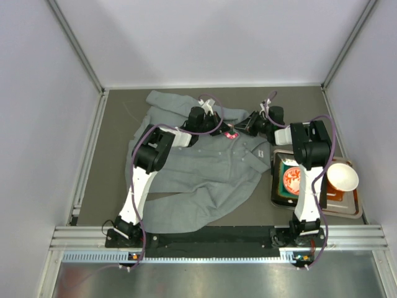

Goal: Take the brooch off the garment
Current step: Open the brooch with the flattened clothing.

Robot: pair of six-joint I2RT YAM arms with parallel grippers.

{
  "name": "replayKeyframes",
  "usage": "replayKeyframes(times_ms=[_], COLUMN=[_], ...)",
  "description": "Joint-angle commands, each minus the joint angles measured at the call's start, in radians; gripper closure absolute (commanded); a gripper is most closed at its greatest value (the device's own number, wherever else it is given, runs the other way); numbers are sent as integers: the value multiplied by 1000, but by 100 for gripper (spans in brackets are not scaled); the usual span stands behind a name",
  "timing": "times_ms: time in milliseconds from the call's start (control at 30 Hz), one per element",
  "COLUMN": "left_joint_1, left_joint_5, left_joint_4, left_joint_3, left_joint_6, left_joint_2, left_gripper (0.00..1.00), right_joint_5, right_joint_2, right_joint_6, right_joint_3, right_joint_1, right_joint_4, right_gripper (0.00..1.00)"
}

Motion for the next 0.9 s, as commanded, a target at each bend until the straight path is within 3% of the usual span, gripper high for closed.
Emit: replayKeyframes(times_ms=[0,233,533,867], left_joint_1=[-22,-28,-31,-60], left_joint_5=[-4,-27,-75,-202], left_joint_4=[-52,-91,-117,-242], left_joint_3=[19,30,4,31], left_joint_6=[40,78,81,170], left_joint_2=[47,33,8,-36], left_gripper=[100,100,100,100], right_joint_5=[5,104,364,595], right_joint_2=[1,-43,-202,-223], right_joint_6=[-73,-153,-332,-510], right_joint_3=[42,56,11,96], right_joint_1=[31,73,100,220], right_joint_4=[-86,-198,-327,-483], right_gripper=[82,83,80,82])
